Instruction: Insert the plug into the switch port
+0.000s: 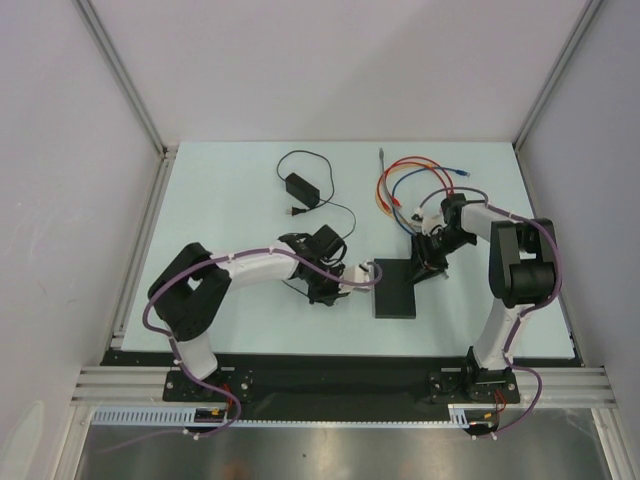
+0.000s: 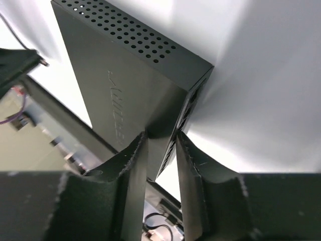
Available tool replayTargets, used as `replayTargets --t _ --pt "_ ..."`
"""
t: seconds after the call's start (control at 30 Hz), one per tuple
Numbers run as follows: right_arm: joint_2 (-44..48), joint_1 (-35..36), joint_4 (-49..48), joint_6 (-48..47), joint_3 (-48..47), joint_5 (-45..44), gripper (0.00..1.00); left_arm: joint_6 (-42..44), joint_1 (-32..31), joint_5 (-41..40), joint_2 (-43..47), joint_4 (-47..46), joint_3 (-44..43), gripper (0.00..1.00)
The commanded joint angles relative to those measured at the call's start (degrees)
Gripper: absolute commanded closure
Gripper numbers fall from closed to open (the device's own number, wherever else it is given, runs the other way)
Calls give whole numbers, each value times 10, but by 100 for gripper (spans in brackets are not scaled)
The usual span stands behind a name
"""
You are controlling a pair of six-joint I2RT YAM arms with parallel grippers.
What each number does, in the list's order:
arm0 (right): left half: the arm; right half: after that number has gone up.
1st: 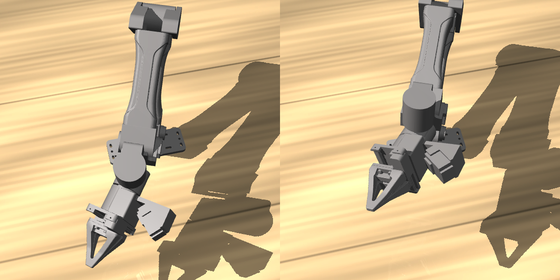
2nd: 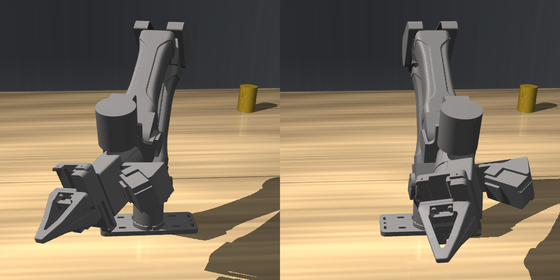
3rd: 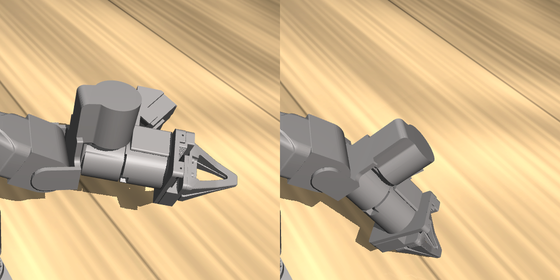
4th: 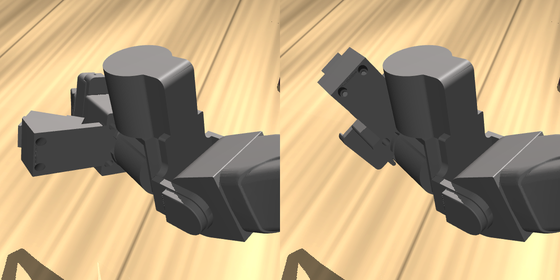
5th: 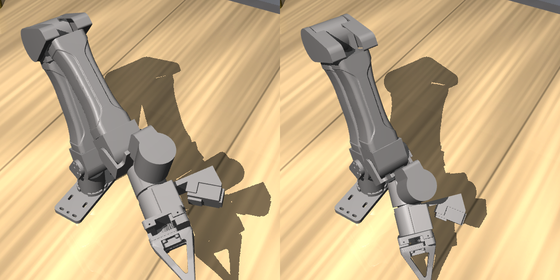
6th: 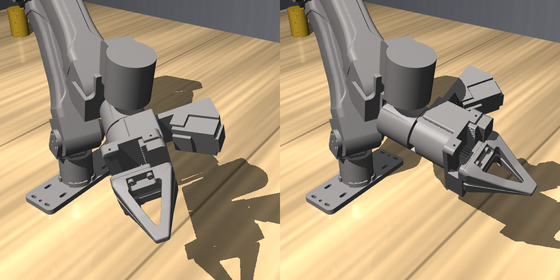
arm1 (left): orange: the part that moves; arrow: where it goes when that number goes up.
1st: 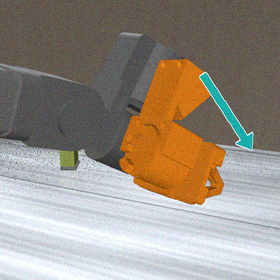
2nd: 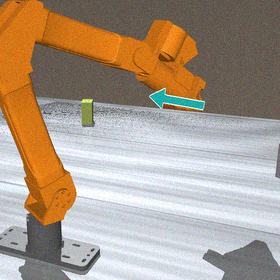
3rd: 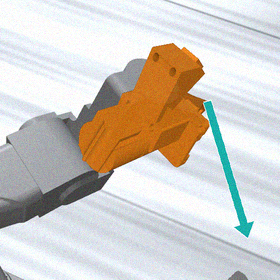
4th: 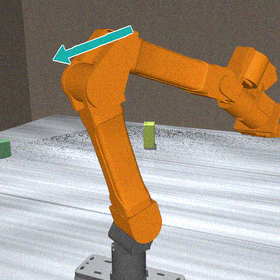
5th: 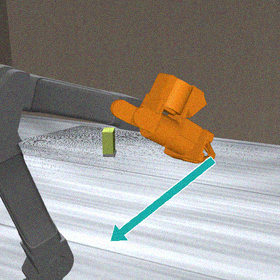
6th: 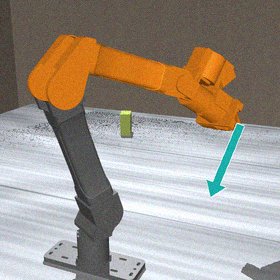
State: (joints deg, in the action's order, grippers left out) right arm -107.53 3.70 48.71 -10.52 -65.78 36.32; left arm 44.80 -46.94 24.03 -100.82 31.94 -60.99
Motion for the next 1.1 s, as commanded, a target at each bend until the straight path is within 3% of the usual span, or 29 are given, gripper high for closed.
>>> replayTargets --t 0.0,0.43,1.07 --pt "-22 14 -8 12 5 53 68 -169 -17 32 -8 -35 -47 100" --pt "-31 25 -23 23 25 61 68 -284 -101 44 -52 -97 -79 100" --pt "-19 46 -31 9 35 39 68 -303 -103 -8 -34 -151 -71 100"
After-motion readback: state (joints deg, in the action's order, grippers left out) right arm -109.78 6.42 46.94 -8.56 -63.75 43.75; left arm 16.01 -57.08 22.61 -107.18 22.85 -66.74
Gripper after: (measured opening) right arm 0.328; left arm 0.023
